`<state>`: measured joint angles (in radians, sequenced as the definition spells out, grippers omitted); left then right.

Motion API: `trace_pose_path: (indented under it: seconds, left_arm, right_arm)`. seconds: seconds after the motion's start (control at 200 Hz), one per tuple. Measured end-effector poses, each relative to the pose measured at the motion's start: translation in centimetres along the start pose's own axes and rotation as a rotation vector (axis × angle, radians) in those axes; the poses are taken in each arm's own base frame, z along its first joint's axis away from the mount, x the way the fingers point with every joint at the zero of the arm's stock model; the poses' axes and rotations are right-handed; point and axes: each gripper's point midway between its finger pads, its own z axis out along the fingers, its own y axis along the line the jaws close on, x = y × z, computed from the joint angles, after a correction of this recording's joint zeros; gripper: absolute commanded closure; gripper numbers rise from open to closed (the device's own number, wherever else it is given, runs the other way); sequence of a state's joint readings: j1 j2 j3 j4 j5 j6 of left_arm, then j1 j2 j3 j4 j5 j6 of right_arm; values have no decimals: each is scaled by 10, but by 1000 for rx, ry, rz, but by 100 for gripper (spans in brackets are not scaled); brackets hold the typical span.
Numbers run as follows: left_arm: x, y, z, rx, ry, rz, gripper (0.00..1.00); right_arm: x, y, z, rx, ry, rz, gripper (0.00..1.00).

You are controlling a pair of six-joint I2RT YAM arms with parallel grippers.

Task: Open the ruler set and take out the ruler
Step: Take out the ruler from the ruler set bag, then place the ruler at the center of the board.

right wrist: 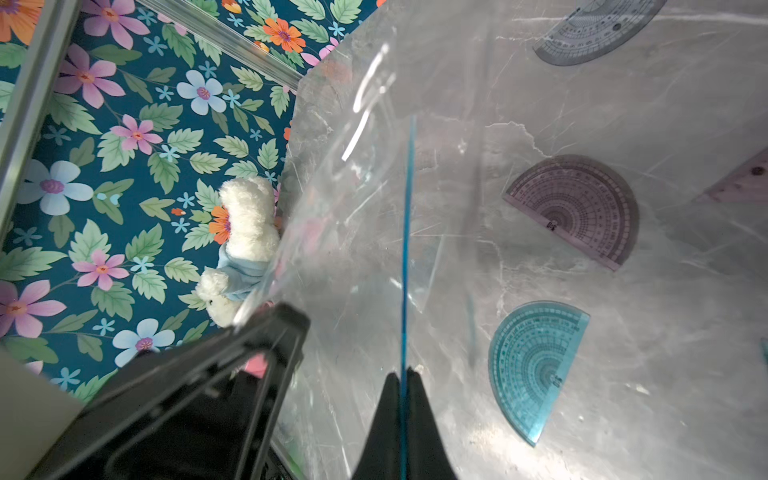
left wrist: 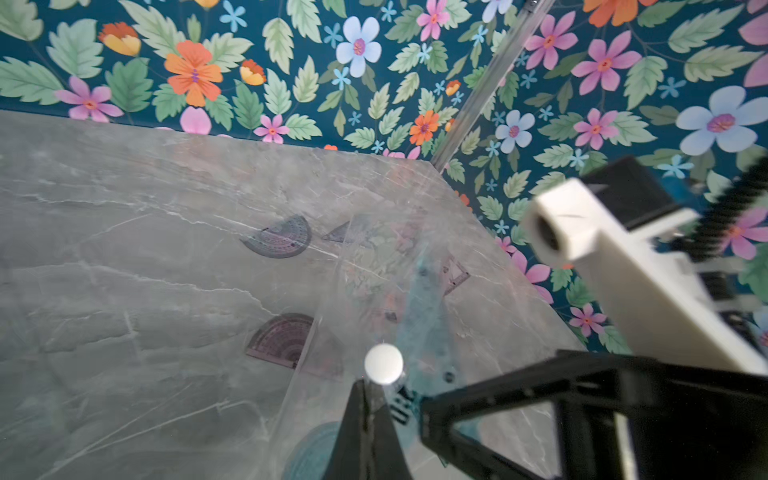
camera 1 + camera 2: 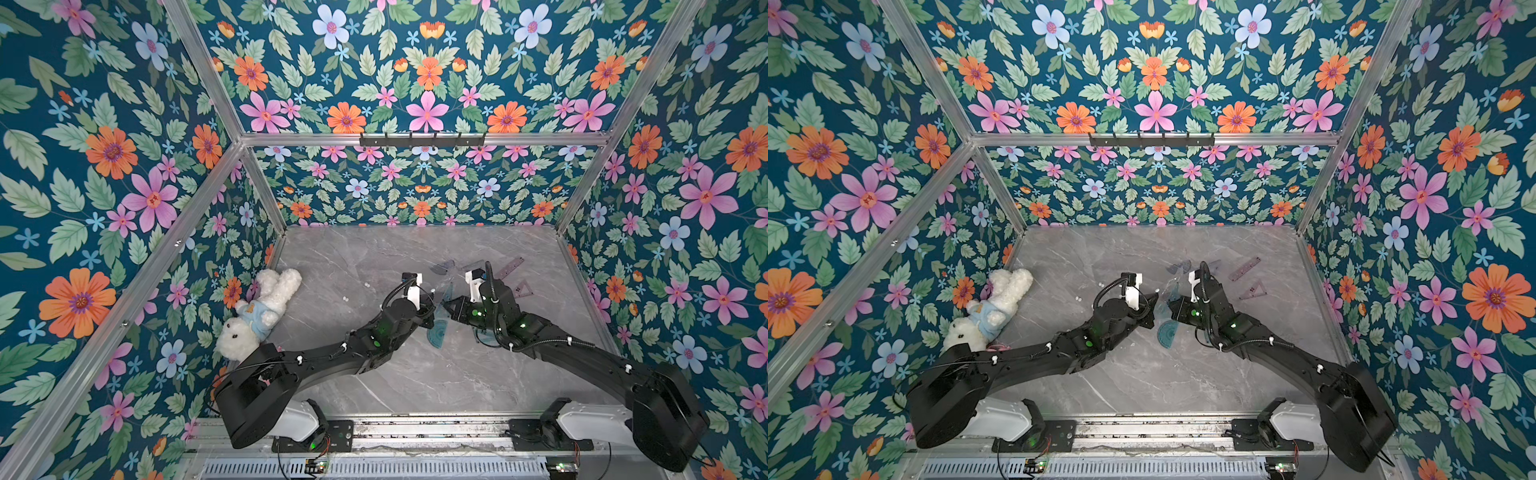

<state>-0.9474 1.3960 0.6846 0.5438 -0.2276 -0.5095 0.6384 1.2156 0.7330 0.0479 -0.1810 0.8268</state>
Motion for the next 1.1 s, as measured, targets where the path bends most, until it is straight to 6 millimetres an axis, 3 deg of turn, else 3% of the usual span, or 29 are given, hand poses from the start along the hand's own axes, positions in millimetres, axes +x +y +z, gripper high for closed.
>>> trace_pose_path:
  seconds: [0.19, 0.29, 0.455, 0.545, 0.74, 0.865, 1.105]
  left_arm:
    - [-12, 30, -6, -82, -30, -26, 100]
    - [-16, 48, -14, -122, -44, -44, 100]
    - [-29, 69, -34, -161, -78, -65, 100]
    - [-36, 82, -45, -189, -98, -73, 100]
    - [-35, 114, -63, -263, -104, -88, 100]
    - [-27, 127, -68, -294, -87, -99, 100]
    - [-19, 132, -68, -296, -59, -110, 100]
  right_arm:
    - [3, 7, -42, -31, -30, -32, 100]
    - [-2, -7, -66, 1, -68, -26, 100]
    - [-17, -71, -102, 155, -154, 96, 100]
    - [-18, -119, -115, 252, -177, 215, 100]
    - [-1, -200, -127, 358, -176, 498, 100]
    - [3, -214, -123, 351, -163, 558, 100]
    - [-7, -233, -110, 367, -168, 591, 100]
